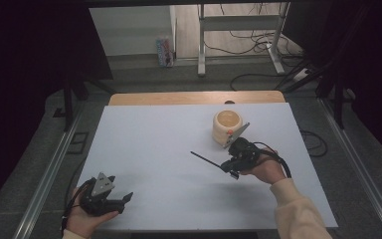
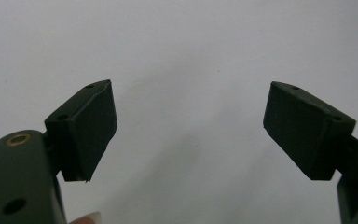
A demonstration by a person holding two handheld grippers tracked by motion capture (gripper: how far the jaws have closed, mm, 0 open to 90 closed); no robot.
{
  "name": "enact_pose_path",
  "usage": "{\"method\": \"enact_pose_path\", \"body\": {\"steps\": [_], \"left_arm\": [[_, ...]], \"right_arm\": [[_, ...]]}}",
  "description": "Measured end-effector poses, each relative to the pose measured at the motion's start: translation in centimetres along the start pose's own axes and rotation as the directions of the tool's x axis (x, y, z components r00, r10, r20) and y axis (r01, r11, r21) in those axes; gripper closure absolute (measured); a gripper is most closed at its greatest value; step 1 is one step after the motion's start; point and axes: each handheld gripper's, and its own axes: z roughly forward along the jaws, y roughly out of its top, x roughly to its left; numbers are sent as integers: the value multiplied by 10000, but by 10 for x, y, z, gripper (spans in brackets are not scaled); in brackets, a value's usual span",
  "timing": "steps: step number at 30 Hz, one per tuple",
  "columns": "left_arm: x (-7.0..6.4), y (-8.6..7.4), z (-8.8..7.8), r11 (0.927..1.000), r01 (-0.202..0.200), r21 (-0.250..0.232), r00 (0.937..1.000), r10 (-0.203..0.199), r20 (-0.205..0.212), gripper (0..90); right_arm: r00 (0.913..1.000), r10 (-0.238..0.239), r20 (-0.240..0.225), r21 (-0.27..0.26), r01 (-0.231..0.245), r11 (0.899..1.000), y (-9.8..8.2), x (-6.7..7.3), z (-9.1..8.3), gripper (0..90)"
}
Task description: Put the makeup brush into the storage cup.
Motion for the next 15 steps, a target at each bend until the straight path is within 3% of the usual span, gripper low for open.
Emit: {"method": "enact_pose_path", "body": {"steps": [15], "left_arm": [[-4, 10, 2, 9995, -283, -136, 9996, 282, -29, 181]], "right_arm": [[9996, -83, -259, -82, 81, 9999, 4, 4, 2, 858]]}}
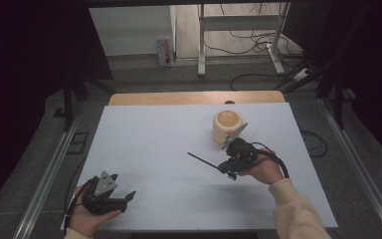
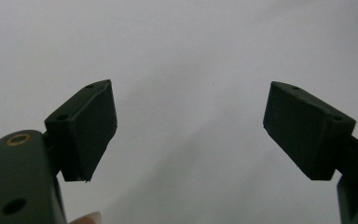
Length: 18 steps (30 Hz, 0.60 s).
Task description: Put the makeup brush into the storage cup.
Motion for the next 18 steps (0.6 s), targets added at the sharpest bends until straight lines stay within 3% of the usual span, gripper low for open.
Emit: {"method": "enact_pose_path", "body": {"steps": [10, 18], "left_arm": [[-7, 18, 3, 9991, -414, 5, 9991, 414, -10, 180], [-16, 47, 10, 9962, -848, -209, 9963, 851, 118, 181]], "right_arm": [[9998, -55, -184, -115, 53, 9999, 0, 1, -1, 858], [9995, -97, -315, -234, 90, 9997, 0, 2, -4, 858]]}}
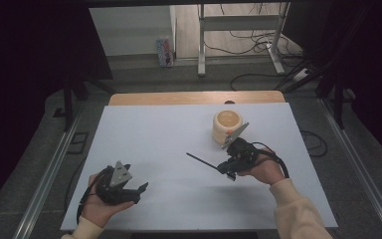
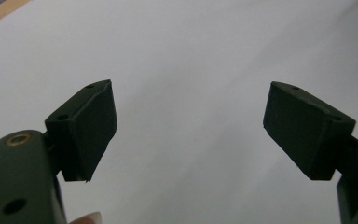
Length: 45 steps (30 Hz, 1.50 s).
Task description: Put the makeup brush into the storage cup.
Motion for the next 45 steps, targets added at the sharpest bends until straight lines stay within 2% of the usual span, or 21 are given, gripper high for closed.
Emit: {"method": "enact_pose_path", "body": {"steps": [6, 16, 25, 38, 45], "left_arm": [[-8, 13, 13, 9996, -292, 10, 9993, 291, 255, 182], [-16, 29, 19, 9983, -452, -360, 9980, 467, 417, 184], [-22, 33, 22, 9974, -577, -424, 9968, 599, 527, 184], [-28, 40, 19, 9965, -569, -605, 9965, 604, 576, 194], [-28, 46, 19, 9965, -462, -697, 9972, 501, 547, 196]], "right_arm": [[10000, -21, -39, -2, 21, 10000, 0, 1, 0, 858], [9999, -108, -25, 162, 108, 9998, 3, 5, 6, 858], [9995, -303, -119, 389, 307, 9988, 6, 12, 15, 858], [9990, -444, -28, 534, 445, 9976, 10, 15, 20, 858], [9986, -531, 23, 313, 530, 9981, 12, 19, 13, 858]]}}
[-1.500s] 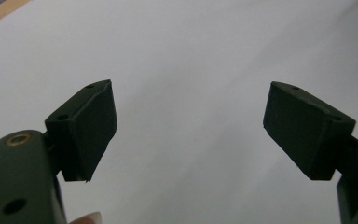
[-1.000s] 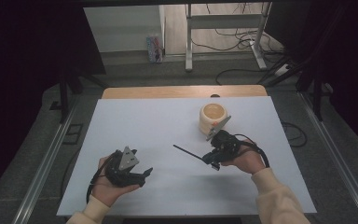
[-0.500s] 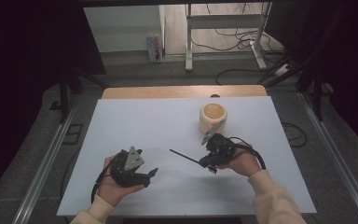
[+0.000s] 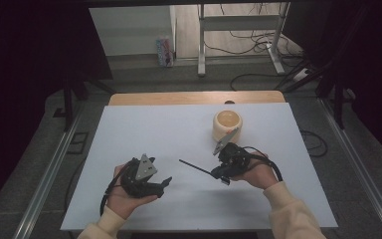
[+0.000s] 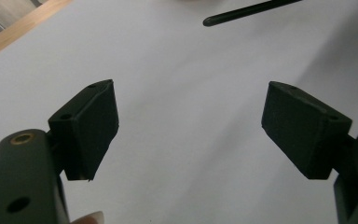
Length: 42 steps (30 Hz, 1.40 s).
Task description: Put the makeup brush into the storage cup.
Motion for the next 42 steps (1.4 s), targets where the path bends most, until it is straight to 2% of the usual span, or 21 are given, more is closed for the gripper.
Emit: {"method": "enact_pose_path", "body": {"steps": [5, 7, 15, 18, 29, 36, 42], "left_arm": [[-4, 6, 3, 10000, -45, 30, 9999, 45, 91, 196], [-8, 10, 5, 9991, -412, 121, 9991, 412, -31, 201], [-13, 21, 9, 9972, -734, 102, 9973, 734, 63, 206], [-13, 25, 11, 9949, -991, 180, 9951, 990, 44, 207], [-16, 31, 17, 9931, -1152, 232, 9932, 1148, 176, 207], [-23, 36, 18, 9883, -1502, 272, 9884, 1495, 258, 207], [-25, 37, 21, 9863, -1592, 439, 9871, 1581, 263, 207]], "right_arm": [[10000, -4, -8, -24, 4, 10000, 0, 0, -1, 857], [10000, 49, -49, 6, -49, 10000, -1, 0, 0, 857], [9999, 57, -109, 28, -57, 10000, -1, 0, 1, 858], [9999, 58, -154, 72, -57, 10000, 0, 0, 3, 857], [9998, 73, -200, 63, -72, 10000, 0, 0, 4, 858], [9997, 11, -225, -40, -12, 10000, 1, 0, 2, 857], [9997, 27, -235, -59, -28, 10000, 2, 1, 2, 857]]}}
